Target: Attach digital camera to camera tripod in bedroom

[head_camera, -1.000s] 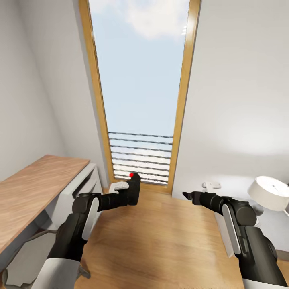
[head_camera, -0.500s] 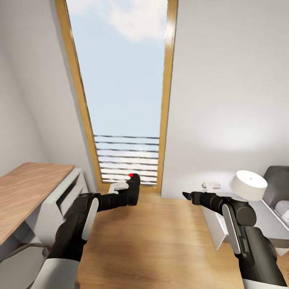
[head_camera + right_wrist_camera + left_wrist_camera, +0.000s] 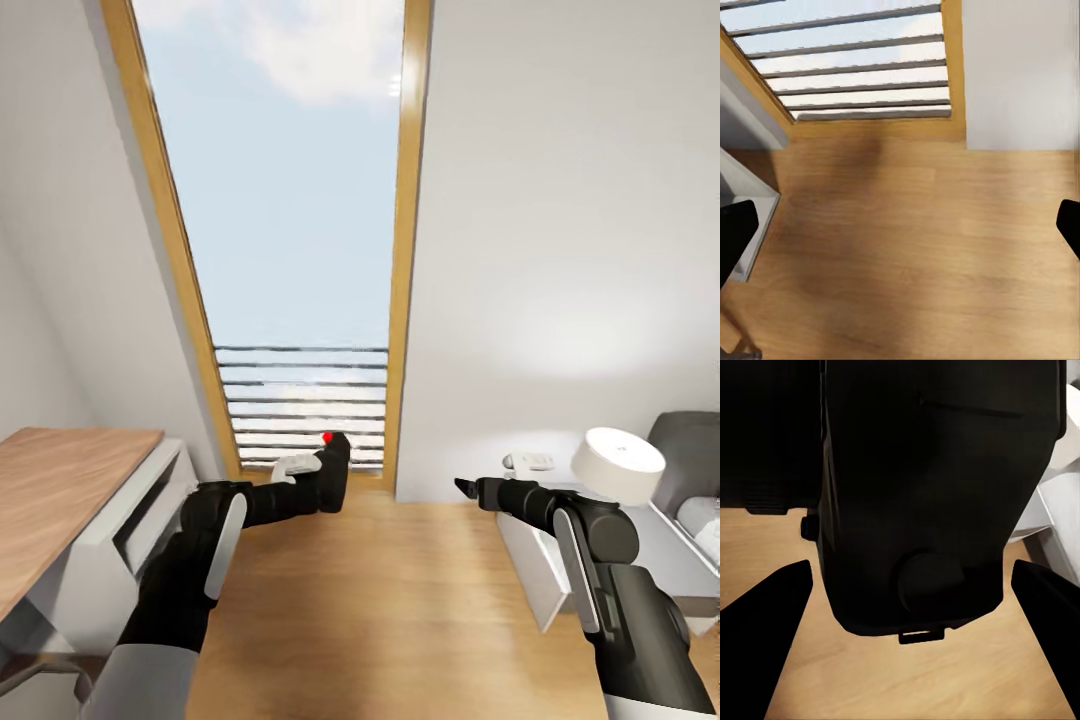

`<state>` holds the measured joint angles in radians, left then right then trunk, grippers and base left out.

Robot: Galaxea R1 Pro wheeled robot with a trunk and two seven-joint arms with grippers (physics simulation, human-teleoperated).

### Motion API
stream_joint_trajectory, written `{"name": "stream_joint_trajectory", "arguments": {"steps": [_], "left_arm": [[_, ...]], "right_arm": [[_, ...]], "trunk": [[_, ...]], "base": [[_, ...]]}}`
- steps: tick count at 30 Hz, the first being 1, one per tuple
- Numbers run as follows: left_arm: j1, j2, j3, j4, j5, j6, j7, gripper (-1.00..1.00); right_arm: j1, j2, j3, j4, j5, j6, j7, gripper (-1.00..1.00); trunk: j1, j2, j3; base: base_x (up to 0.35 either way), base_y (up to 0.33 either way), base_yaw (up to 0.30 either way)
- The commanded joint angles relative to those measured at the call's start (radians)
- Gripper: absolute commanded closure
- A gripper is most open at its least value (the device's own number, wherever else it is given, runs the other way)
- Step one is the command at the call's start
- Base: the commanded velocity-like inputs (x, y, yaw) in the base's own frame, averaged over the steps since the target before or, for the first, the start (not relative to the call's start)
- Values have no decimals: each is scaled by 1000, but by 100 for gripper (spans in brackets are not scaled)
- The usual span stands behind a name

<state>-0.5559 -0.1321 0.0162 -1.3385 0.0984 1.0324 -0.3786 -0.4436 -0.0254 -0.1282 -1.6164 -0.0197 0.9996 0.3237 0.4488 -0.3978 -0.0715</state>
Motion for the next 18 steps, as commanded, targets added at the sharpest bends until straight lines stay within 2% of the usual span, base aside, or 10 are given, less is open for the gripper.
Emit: {"name": "stream_joint_trajectory", "arguments": {"steps": [1,18], "left_arm": [[-1,0,1,-1,12,8,4,100],[-1,-1,-1,2,12,7,4,100]], "right_arm": [[-1,0,-1,-1,-2,5,2,-100],[-1,-4,-1,-1,-2,5,2,-100]], "trunk": [[1,-2,-2],[1,-2,-2]], "base": [[292,136,-249],[313,35,-263]]}}
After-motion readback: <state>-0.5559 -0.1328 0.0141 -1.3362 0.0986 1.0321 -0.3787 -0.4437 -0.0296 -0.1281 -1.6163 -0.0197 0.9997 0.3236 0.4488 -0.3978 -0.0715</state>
